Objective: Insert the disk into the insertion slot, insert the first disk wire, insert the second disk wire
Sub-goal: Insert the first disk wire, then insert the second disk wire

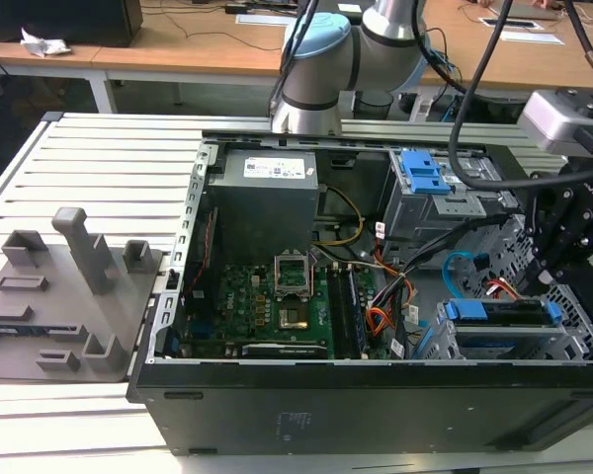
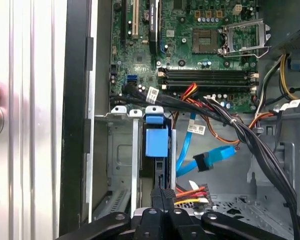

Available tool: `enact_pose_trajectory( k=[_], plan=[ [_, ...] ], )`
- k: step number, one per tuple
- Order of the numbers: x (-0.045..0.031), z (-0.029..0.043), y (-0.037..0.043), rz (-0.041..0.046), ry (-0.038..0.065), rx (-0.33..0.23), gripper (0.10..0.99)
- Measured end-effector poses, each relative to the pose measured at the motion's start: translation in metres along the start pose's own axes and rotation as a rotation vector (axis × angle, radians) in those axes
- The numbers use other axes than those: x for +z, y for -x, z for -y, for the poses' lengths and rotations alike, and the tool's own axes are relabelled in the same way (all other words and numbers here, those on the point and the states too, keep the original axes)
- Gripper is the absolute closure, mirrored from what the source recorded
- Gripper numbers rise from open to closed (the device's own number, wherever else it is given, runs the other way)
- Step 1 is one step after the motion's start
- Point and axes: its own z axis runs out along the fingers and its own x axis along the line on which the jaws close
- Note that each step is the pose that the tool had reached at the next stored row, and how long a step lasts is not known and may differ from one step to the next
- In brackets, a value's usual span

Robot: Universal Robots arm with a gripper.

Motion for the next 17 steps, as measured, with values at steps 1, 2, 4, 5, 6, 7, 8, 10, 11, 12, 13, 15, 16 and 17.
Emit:
enact_pose_trajectory(
  k=[1,2,4,5,6,7,8,10,11,12,13,15,16,17],
  plan=[
    [0.0013,-0.0043,0.0002,0.0000,0.000,0.000,0.980],
    [0.0018,-0.0073,0.0004,0.0000,0.000,0.000,0.980],
    [0.0022,-0.0102,0.0009,0.0002,0.000,0.000,0.980],
    [0.0022,-0.0102,0.0009,0.0001,0.000,0.000,0.980],
    [0.0022,-0.0103,0.0010,0.0001,0.000,0.000,0.980],
    [0.0022,-0.0105,0.0009,0.0001,0.000,0.000,0.980],
    [0.0022,-0.0105,0.0010,0.0001,0.000,0.000,0.980],
    [0.0022,-0.0107,0.0010,0.0001,0.000,0.000,0.918],
    [0.0022,-0.0107,0.0010,0.0001,0.000,0.000,0.851],
    [0.0022,-0.0107,0.0010,0.0001,0.000,0.000,0.784],
    [0.0022,-0.0107,0.0010,0.0001,0.000,0.000,0.784],
    [0.0021,-0.0102,0.0033,0.0002,0.000,0.000,0.784],
    [0.0019,-0.0091,0.0050,0.0002,0.000,0.000,0.784],
    [0.0017,-0.0070,0.0076,0.0002,0.000,0.000,0.784]
  ],
)
